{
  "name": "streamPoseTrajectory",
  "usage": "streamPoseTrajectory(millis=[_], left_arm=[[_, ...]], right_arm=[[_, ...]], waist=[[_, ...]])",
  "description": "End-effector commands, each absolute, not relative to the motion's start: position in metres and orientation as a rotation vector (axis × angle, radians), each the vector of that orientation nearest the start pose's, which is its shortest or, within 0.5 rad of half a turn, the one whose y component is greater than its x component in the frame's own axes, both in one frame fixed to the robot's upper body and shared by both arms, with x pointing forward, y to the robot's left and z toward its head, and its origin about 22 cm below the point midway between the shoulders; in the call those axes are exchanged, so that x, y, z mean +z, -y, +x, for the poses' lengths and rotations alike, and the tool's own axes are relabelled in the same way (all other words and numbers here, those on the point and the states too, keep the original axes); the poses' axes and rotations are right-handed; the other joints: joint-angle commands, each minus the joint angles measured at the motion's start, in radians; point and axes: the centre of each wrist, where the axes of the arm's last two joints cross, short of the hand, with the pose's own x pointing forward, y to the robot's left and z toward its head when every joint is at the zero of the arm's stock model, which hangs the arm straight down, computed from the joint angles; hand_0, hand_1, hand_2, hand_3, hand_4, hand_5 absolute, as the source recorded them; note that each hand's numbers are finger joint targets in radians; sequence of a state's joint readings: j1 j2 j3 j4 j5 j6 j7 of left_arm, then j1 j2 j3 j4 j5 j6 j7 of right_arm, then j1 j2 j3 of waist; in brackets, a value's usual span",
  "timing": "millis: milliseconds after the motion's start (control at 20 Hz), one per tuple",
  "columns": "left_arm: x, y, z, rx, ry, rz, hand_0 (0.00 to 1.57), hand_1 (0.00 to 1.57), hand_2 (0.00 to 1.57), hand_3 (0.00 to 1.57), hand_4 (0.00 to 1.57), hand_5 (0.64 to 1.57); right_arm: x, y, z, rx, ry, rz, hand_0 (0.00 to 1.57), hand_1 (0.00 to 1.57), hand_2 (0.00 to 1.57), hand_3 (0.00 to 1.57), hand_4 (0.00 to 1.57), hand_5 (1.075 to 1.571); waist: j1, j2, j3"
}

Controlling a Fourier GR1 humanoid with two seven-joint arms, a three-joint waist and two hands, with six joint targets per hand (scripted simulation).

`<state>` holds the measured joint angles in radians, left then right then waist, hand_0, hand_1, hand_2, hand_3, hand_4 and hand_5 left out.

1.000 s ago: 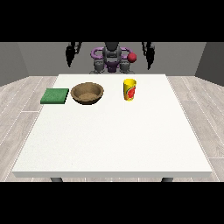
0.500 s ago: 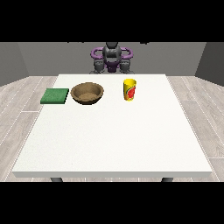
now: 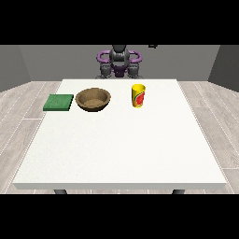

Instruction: Pick the cup and pour the ball into the bowl, then pick the bowl and place it on the pad

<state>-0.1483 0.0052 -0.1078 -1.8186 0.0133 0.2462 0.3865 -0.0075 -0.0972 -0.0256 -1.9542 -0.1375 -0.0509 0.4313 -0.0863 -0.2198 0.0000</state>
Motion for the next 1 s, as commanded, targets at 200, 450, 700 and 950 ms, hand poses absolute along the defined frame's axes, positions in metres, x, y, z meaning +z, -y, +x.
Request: streamPoseTrajectory(millis=[200, 450, 700, 950], left_arm=[[0.092, -0.187, 0.286, 0.058, 1.828, 0.026, 0.0, 0.0, 0.0, 0.0, 0.58, 1.537], [0.06, -0.203, 0.298, 0.045, 1.884, 0.126, 0.0, 0.0, 0.0, 0.0, 0.55, 1.487], [0.024, -0.203, 0.303, 0.017, 1.909, 0.1, 0.0, 0.0, 0.0, 0.0, 0.36, 1.483], [-0.004, -0.219, 0.321, 0.027, 1.874, 0.124, 0.0, 0.0, 0.0, 0.0, 0.0, 1.451]], right_arm=[[0.099, 0.229, 0.244, -0.036, 1.771, 0.051, 0.0, 0.0, 0.0, 0.22, 0.73, 1.551], [0.089, 0.243, 0.243, -0.02, 1.827, 0.095, 0.0, 0.0, 0.0, 0.0, 0.69, 1.543], [0.096, 0.272, 0.26, -0.04, 1.905, 0.083, 0.0, 0.0, 0.0, 0.0, 0.68, 1.551], [0.078, 0.284, 0.258, -0.01, 1.894, 0.077, 0.0, 0.0, 0.0, 0.0, 0.67, 1.559]], waist=[[-0.004, 0.329, -0.0002], [-0.037, 0.401, -0.0002], [-0.041, 0.484, 0.0], [-0.058, 0.471, -0.0002]])
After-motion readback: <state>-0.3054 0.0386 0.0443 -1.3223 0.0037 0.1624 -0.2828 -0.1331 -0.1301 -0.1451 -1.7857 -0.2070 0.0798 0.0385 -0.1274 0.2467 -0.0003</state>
